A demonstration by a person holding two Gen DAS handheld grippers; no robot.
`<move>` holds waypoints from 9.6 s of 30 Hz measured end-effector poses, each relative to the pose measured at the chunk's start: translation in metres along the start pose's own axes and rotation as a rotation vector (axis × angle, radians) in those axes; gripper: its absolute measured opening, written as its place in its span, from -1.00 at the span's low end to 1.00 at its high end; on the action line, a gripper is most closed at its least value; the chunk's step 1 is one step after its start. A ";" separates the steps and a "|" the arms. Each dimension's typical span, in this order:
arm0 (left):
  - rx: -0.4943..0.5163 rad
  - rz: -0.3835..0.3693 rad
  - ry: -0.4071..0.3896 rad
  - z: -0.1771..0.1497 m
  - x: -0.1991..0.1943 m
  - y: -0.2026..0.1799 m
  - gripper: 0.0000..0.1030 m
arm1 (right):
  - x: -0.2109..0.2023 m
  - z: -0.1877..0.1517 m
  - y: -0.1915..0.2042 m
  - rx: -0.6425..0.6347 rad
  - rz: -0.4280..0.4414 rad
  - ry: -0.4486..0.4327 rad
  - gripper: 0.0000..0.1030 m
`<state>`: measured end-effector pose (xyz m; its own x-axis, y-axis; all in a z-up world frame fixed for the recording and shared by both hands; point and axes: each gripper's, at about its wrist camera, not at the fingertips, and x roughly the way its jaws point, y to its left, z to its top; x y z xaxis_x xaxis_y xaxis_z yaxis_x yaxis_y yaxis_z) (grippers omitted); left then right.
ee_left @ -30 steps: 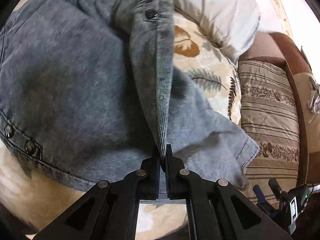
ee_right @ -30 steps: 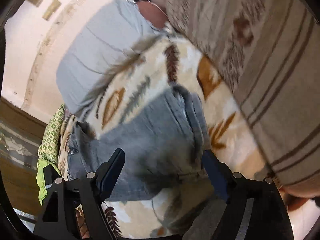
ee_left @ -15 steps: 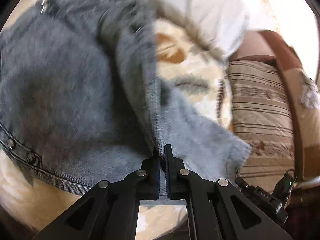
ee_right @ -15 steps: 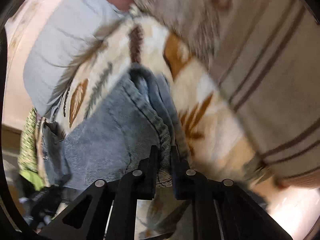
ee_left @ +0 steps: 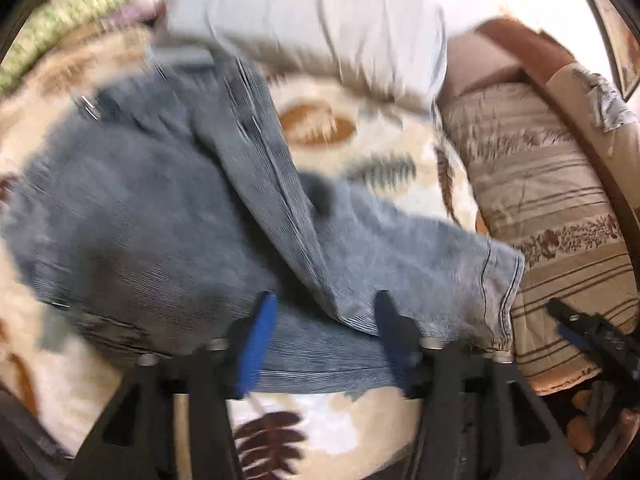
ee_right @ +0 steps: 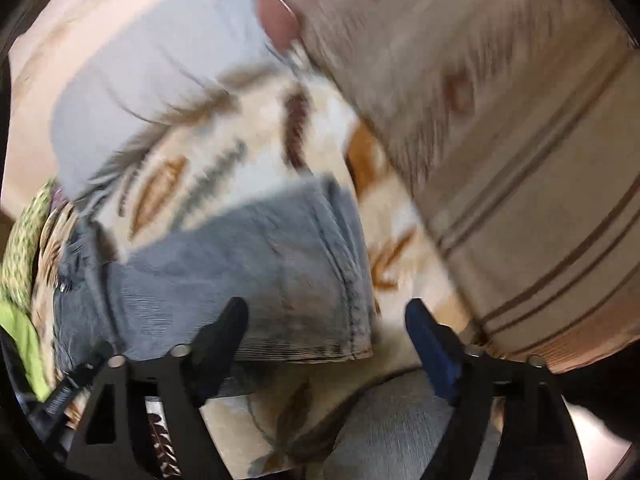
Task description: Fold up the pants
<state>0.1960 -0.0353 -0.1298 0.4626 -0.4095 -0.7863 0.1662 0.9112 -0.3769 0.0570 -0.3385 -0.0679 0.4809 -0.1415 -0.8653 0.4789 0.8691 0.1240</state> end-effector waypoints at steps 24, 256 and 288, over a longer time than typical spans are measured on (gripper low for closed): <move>-0.298 0.006 -0.069 0.139 -0.006 0.129 0.25 | 0.042 0.033 0.234 -0.333 0.543 0.128 0.73; -0.666 0.344 -0.127 0.022 -0.037 0.265 -0.92 | 0.088 -0.141 0.282 -0.646 0.404 0.135 -0.17; 0.573 -0.012 0.077 -0.057 0.056 -0.144 0.27 | 0.075 0.007 -0.073 0.139 0.399 0.200 0.55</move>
<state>0.1480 -0.1917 -0.1478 0.3968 -0.4024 -0.8250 0.6261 0.7759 -0.0773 0.0635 -0.4156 -0.1379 0.5029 0.2971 -0.8117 0.3860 0.7630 0.5184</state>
